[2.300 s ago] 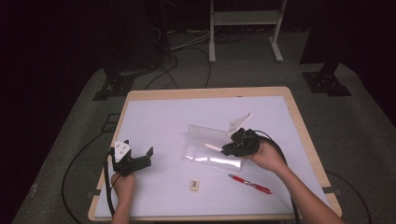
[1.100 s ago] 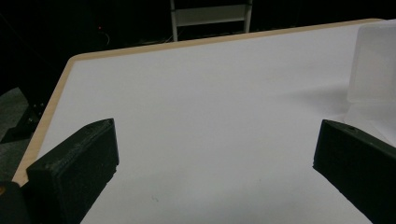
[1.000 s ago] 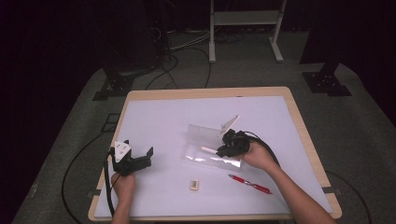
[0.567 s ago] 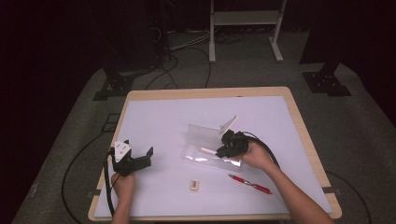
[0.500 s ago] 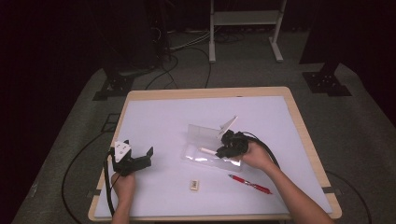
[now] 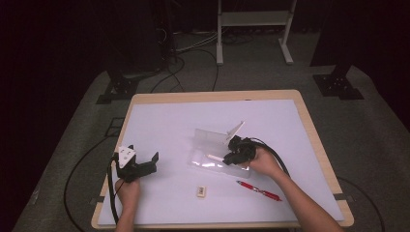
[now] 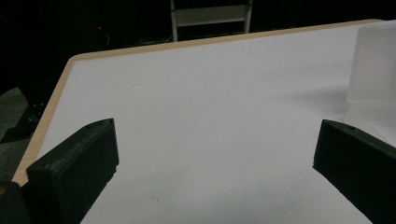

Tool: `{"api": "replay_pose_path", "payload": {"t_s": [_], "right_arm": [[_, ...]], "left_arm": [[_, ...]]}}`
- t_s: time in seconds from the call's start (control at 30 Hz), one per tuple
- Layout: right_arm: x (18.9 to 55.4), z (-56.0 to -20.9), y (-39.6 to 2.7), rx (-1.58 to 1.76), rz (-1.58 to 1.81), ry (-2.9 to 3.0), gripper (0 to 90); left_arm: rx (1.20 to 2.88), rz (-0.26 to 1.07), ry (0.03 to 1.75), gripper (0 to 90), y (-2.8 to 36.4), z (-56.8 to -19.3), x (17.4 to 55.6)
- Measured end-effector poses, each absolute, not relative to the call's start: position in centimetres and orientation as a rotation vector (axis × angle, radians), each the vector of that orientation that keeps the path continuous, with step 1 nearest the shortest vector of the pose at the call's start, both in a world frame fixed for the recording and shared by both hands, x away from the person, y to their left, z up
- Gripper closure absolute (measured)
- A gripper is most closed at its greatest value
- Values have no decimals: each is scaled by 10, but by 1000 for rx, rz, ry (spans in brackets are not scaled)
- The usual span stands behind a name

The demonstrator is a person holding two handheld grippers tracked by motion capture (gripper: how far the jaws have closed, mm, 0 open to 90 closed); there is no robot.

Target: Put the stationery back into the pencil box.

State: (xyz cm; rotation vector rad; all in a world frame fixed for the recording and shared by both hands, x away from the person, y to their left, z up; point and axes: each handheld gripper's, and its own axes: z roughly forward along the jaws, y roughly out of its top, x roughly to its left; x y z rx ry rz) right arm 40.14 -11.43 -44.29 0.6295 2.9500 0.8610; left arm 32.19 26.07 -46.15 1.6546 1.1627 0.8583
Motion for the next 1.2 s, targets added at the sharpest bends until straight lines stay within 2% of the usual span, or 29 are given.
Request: {"api": "replay_pose_path", "payload": {"t_s": [0.7,1.2], "right_arm": [[402,-445,-116,644,880,2956,744],[387,-420,-142,666,984,2895,701]], "left_arm": [[1655,859,1162,0,261,-462,322],[1657,862,1161,0,260,-462,322]]}}
